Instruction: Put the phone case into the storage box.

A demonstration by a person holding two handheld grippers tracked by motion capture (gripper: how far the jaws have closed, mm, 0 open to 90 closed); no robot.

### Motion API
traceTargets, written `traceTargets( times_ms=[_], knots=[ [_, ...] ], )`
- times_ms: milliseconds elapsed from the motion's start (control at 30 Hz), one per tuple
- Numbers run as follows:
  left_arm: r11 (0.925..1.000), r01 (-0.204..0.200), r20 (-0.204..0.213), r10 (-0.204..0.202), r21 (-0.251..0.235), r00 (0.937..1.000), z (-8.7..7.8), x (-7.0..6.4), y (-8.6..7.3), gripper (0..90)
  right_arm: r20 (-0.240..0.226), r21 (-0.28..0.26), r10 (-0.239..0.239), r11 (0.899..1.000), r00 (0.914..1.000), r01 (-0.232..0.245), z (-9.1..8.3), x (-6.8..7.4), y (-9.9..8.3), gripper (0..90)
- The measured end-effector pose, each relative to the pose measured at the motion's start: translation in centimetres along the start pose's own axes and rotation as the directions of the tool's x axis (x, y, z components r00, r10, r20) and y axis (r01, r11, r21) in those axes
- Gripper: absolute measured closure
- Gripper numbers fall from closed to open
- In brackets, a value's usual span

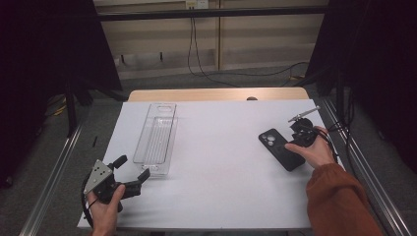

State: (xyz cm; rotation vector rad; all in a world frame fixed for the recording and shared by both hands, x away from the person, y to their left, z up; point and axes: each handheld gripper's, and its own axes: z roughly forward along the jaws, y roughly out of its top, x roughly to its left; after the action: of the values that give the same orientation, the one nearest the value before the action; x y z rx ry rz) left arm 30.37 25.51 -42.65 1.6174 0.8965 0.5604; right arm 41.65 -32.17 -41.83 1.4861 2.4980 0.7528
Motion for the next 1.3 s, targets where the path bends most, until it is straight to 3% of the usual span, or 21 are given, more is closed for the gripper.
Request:
traceTargets(
  times_ms=[100,333,400,800,1300],
  knots=[
    [1.0,0.001,0.003,-0.001,-0.004,1.0,0.0,0.0,0.0,2.6,-0.004,0.01,0.005,1.0,1.0,-0.005,0.4,-0.2,0.3,7.0],
    [1.0,0.005,0.004,-0.005,0.003,1.0,0.1,0.0,-0.1,2.5,-0.005,0.111,-0.015,0.994,0.9999,0.016,2.0,-0.2,0.7,10.0],
    [1.0,0.004,0.005,-0.004,0.0,1.0,0.1,0.0,0.0,2.5,-0.009,0.117,-0.015,0.993,0.9999,0.016,2.1,-0.2,0.8,10.3],
    [1.0,0.004,0.003,-0.004,-0.004,1.0,0.0,0.0,0.0,2.5,0.051,0.208,-0.097,0.975,0.994,0.084,3.6,0.9,0.9,3.6],
    [1.0,-0.002,0.005,0.002,0.0,1.0,0.0,0.0,0.0,2.5,0.066,0.21,-0.103,0.974,0.9925,0.087,3.6,1.0,0.9,6.0]
  ],
)
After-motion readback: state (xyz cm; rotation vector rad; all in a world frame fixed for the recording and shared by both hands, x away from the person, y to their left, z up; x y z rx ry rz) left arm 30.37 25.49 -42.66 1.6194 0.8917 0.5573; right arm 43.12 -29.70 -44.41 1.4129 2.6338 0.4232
